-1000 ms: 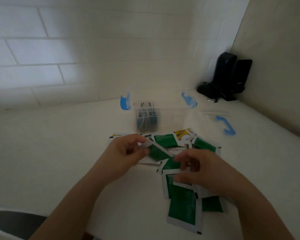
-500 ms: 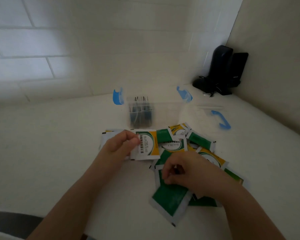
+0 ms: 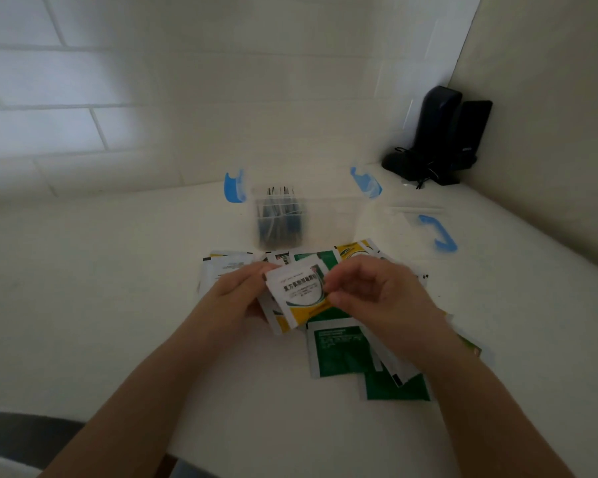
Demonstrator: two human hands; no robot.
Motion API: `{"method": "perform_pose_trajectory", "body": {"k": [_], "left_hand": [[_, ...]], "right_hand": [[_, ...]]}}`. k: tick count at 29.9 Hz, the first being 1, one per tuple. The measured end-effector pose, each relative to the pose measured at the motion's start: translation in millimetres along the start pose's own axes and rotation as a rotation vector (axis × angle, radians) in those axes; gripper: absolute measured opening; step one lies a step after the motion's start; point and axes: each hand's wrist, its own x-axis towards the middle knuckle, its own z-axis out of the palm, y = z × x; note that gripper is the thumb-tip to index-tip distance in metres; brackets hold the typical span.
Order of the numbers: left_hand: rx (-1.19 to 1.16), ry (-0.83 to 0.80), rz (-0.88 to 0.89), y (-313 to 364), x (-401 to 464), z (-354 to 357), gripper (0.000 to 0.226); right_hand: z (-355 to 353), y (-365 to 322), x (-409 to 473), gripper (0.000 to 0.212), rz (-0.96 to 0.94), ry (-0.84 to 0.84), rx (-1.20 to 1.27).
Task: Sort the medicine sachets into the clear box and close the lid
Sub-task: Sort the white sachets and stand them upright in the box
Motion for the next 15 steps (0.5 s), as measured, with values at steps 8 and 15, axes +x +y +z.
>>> {"method": "perform_pose_trajectory", "body": {"k": [8,15], "left_hand": [[0.252,0.043,0.132,-6.0,1.5,-4.1,0.021],[0.345,0.105,0.174,-13.2,3.1,-7.9,0.035]], "right_hand": [[10.0,6.7,2.5,0.028,-0.043,0.060,-0.237],[-6.8,5.7,-3.3,0.051,0.167,-0.354,-0.764]]}}
